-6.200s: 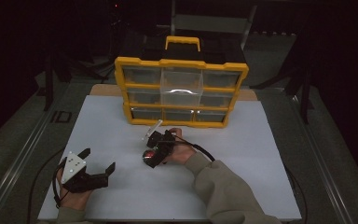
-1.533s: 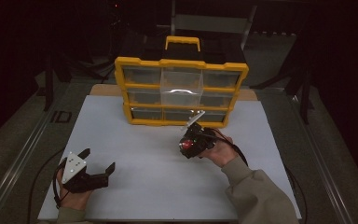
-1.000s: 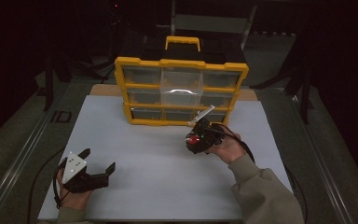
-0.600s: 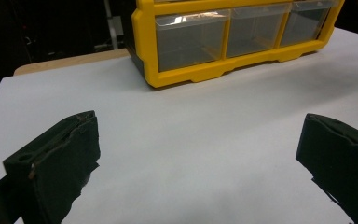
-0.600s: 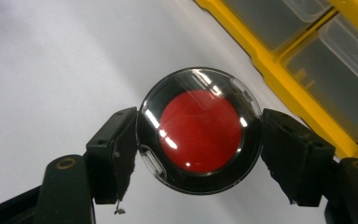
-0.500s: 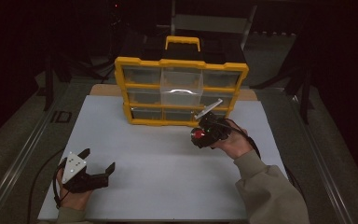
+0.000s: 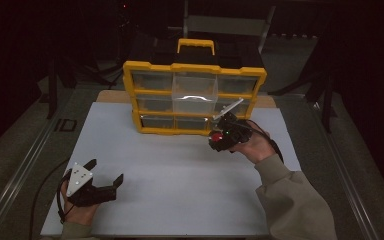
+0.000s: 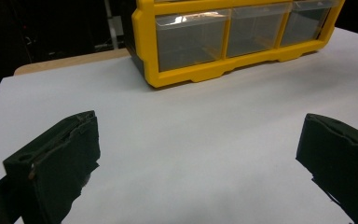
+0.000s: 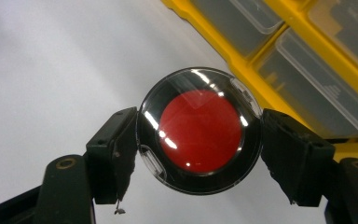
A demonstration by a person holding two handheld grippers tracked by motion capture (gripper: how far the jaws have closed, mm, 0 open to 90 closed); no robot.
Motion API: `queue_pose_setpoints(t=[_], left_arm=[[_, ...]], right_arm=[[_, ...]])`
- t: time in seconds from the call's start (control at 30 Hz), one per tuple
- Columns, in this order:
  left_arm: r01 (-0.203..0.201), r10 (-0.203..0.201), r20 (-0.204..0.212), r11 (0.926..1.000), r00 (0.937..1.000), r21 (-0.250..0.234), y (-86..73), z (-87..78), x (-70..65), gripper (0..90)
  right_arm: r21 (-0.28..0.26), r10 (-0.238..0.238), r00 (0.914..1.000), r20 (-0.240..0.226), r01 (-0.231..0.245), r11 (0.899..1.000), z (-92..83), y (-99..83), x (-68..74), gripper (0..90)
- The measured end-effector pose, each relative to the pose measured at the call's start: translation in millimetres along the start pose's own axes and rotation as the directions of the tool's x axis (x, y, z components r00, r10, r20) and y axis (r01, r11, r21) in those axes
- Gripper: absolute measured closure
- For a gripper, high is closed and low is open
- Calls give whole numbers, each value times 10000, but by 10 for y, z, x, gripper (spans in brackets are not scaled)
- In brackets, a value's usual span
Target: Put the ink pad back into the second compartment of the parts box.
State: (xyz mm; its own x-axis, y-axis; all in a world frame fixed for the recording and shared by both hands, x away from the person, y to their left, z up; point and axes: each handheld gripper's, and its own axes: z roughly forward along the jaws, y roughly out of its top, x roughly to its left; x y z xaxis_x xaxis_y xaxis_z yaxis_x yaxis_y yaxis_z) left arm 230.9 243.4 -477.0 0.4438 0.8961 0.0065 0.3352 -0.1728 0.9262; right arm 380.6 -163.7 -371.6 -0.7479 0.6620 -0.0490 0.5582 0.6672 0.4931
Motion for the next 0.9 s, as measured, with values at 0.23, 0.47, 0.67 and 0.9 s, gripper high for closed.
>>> queue_pose_setpoints(t=[0.23, 0.47, 0.67, 0.9], left_arm=[[-5, 5, -14, 10000, 10000, -2, 0, 0, -1, 0], [6, -6, -14, 10000, 10000, -12, 0, 0, 2, 0], [8, -8, -16, 10000, 10000, -17, 0, -1, 2, 0], [29, -29, -28, 10000, 10000, -34, -1, -3, 4, 0]], right_arm=[[-14, -18, 10000, 84, 18, 10000, -40, 35, -53, 297], [9, 70, 9999, 147, -70, 10000, -53, 58, -97, 297], [-30, 63, 9997, 219, -62, 10000, -99, 99, -130, 297], [-5, 205, 9993, 313, -205, 9998, -146, 139, -176, 297]])
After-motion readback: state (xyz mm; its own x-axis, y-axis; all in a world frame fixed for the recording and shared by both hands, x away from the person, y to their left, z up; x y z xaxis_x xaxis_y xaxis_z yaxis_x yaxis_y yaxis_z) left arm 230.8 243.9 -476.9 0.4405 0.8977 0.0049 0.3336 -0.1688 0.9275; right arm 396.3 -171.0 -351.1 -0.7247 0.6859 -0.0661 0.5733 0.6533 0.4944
